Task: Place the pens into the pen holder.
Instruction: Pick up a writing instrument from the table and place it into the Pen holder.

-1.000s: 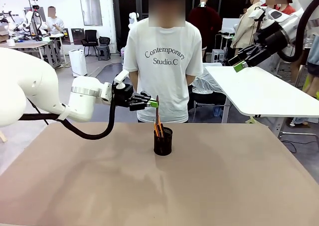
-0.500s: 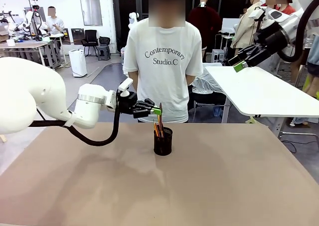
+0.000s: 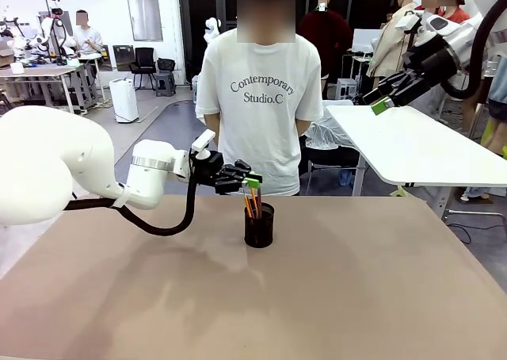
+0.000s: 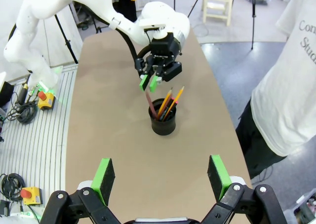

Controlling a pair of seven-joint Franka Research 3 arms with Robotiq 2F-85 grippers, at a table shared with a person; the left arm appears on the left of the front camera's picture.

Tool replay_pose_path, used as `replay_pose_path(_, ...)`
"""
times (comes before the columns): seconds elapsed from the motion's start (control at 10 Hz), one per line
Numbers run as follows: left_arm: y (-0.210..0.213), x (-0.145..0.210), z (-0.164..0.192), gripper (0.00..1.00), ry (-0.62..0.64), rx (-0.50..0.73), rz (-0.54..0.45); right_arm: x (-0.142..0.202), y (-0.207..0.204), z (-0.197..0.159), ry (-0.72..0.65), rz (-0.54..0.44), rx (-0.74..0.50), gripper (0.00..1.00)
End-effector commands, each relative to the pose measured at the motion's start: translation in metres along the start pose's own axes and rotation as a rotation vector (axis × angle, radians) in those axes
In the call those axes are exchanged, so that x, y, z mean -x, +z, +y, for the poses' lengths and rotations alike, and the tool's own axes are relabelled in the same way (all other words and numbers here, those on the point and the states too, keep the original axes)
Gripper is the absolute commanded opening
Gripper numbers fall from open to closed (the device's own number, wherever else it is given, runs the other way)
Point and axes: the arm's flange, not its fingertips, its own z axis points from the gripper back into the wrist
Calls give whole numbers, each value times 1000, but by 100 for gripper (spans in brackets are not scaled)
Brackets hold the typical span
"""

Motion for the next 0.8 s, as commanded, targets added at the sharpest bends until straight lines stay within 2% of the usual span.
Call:
replay_pose_path(0.0, 4, 2, 6, 59, -21, 32, -5, -1, 1, 0, 3, 1, -2, 100)
replay_pose_path(0.2, 5, -3, 4, 98, -27, 32, -3, -1, 1, 0, 3, 1, -2, 100)
replay_pose_path(0.7, 1, -9, 1, 100, -2, 70, 23, -1, 1, 0, 3, 1, -2, 100)
